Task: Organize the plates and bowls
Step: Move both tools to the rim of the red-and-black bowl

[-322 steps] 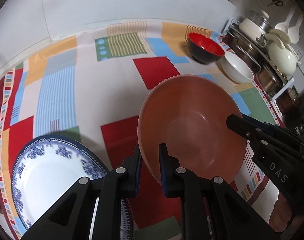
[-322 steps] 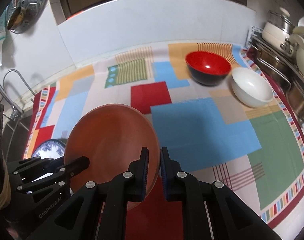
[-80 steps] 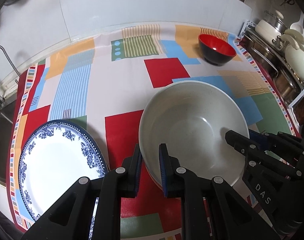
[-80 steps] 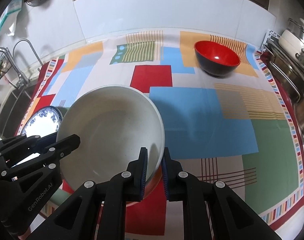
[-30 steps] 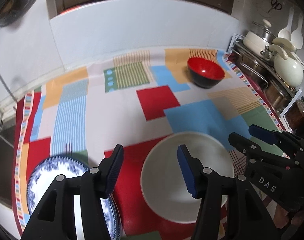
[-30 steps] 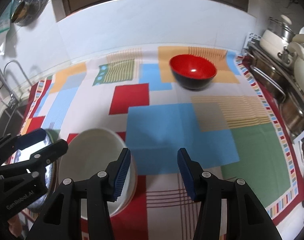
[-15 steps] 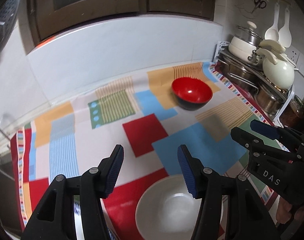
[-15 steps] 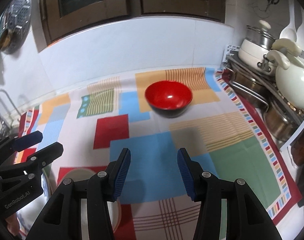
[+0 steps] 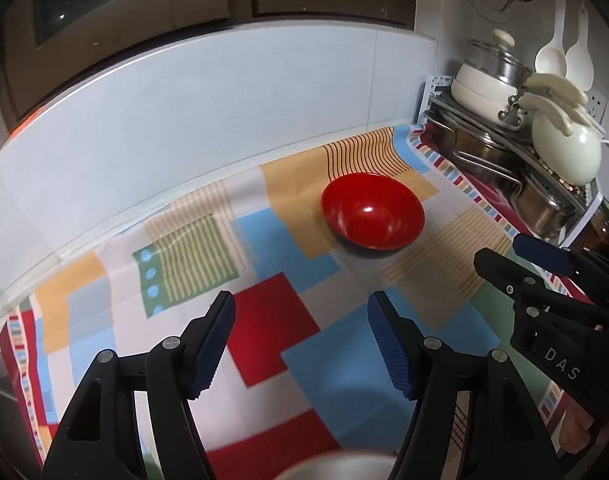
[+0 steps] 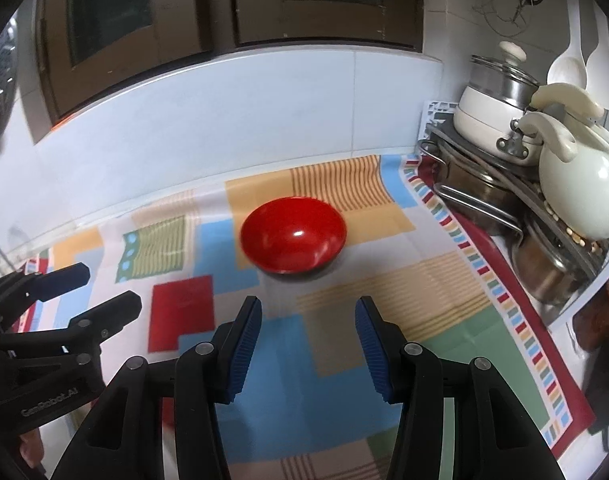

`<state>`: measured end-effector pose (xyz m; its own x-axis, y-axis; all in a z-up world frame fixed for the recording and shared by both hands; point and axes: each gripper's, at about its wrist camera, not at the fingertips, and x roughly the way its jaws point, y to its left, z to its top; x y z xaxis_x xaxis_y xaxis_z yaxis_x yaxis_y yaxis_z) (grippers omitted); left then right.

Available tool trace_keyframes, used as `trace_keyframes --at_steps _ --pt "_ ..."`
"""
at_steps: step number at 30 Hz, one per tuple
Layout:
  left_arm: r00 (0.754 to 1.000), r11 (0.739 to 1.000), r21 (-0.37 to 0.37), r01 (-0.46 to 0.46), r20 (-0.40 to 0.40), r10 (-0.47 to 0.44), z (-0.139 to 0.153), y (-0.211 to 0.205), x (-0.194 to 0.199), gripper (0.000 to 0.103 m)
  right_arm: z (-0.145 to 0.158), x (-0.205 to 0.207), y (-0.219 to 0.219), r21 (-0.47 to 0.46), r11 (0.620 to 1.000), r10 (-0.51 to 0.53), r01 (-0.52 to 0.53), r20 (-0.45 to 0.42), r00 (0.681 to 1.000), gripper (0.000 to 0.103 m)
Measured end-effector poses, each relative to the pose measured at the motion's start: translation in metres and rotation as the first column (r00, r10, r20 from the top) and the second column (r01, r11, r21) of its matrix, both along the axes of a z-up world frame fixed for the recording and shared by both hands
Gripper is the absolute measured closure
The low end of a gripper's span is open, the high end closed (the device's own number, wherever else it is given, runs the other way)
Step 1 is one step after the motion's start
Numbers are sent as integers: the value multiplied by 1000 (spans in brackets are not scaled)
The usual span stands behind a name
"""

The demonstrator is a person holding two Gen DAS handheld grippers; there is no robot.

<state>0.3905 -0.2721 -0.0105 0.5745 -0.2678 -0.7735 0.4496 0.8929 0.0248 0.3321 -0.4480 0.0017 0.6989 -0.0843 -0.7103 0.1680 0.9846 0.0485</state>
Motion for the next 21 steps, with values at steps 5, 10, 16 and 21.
trace_keyframes --at_steps 5,10,16,21 --pt "1000 1000 17 21 13 -21 -5 -14 27 35 -8 23 -12 11 1000 -28 28 -5 1000 53" --pt "999 999 19 42 7 -42 -11 -26 52 35 -15 42 -23 14 999 -50 50 -15 999 53" --pt "998 998 28 56 -3 -56 -24 -42 77 35 -26 65 -33 51 997 -58 60 -28 998 53" --pt "998 997 37 68 -9 -68 -34 -52 93 35 -36 81 -42 58 996 -70 72 -37 997 53"
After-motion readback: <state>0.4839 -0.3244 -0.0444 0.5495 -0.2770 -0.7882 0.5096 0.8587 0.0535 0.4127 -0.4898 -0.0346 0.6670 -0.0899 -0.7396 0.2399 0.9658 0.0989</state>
